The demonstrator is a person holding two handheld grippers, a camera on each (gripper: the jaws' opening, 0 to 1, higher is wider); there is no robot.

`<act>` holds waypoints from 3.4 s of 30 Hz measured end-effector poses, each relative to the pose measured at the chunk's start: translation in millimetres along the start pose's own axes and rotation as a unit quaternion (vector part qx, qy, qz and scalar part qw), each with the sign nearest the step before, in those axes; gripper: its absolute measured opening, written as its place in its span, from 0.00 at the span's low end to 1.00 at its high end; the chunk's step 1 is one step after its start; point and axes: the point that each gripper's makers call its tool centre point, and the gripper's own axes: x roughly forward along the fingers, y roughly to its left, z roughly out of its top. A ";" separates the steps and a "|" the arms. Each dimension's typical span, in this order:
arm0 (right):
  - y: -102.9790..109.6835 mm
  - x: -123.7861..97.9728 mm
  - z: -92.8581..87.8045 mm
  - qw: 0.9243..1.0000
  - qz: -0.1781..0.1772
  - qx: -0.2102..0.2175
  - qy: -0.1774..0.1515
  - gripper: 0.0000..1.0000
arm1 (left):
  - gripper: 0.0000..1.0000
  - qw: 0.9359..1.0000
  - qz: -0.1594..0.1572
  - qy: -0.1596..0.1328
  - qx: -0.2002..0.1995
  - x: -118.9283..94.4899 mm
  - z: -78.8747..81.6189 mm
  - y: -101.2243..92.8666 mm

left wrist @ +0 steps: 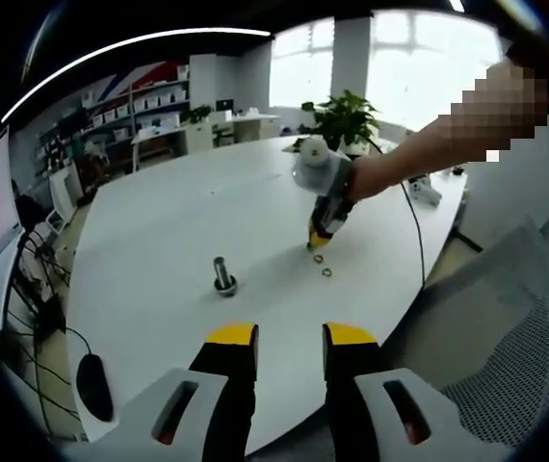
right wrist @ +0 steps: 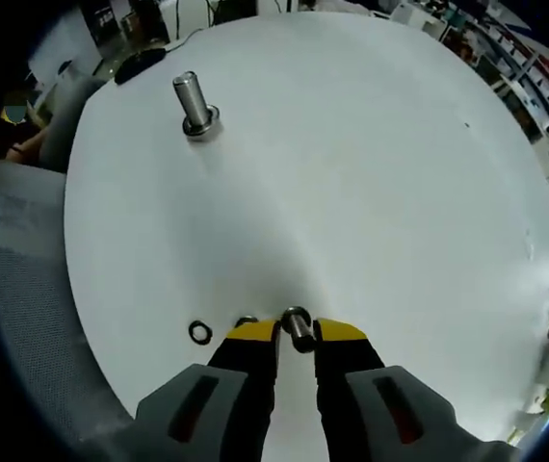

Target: Place the washer onto the threaded stud by aligning its center hole with the stud, sliding it down to the base, and recovering from edge contact or off-axis alignment until the washer reaches the visible bottom stop.

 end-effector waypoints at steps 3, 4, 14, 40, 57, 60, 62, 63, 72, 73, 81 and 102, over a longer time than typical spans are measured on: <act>-1.6 -3.3 -4.0 1.000 -0.002 -0.002 0.000 0.18 | 0.25 1.000 -0.002 0.001 0.000 0.3 -0.3 -0.9; -2.2 -4.9 -5.4 1.000 -0.003 -0.001 -0.001 0.18 | 0.25 1.000 -0.002 0.001 0.000 0.3 -0.5 -1.0; 6.9 -15.4 -18.6 1.000 0.002 0.008 0.000 0.18 | 0.25 1.000 -0.003 0.004 0.007 0.8 -1.2 -2.6; 66.4 -5.7 -12.3 0.999 0.047 -0.020 -0.018 0.20 | 0.25 1.000 0.007 0.000 0.019 -1.3 0.6 -1.5; 70.4 4.0 -15.5 0.997 0.044 -0.055 0.002 0.20 | 0.25 1.000 0.006 -0.005 0.015 -2.2 1.7 -1.4; 71.3 3.4 -15.3 0.997 0.044 -0.062 0.003 0.20 | 0.25 1.000 0.006 -0.006 0.015 -2.4 2.2 -1.2; 70.7 3.9 -15.3 0.997 0.044 -0.060 0.003 0.20 | 0.25 1.000 0.007 -0.005 0.014 -2.5 1.6 -1.0; 70.4 4.0 -15.3 0.997 0.045 -0.057 0.003 0.20 | 0.25 1.000 0.008 -0.004 0.013 -2.7 0.8 -0.7; 72.5 6.6 -12.9 0.994 0.040 -0.093 0.033 0.15 | 0.25 1.000 0.005 -0.004 0.011 -2.3 1.0 -1.1; 72.9 6.5 -12.4 0.994 0.040 -0.092 0.040 0.15 | 0.25 1.000 0.005 -0.005 0.011 -2.3 1.2 -1.3; 72.7 6.0 -13.2 0.993 0.031 -0.083 0.081 0.15 | 0.25 1.000 0.004 -0.004 0.007 -2.3 0.8 -0.6; 69.4 1.2 -18.2 1.000 0.004 0.007 -0.026 0.14 | 0.25 1.000 0.007 -0.009 0.003 -3.3 2.3 1.1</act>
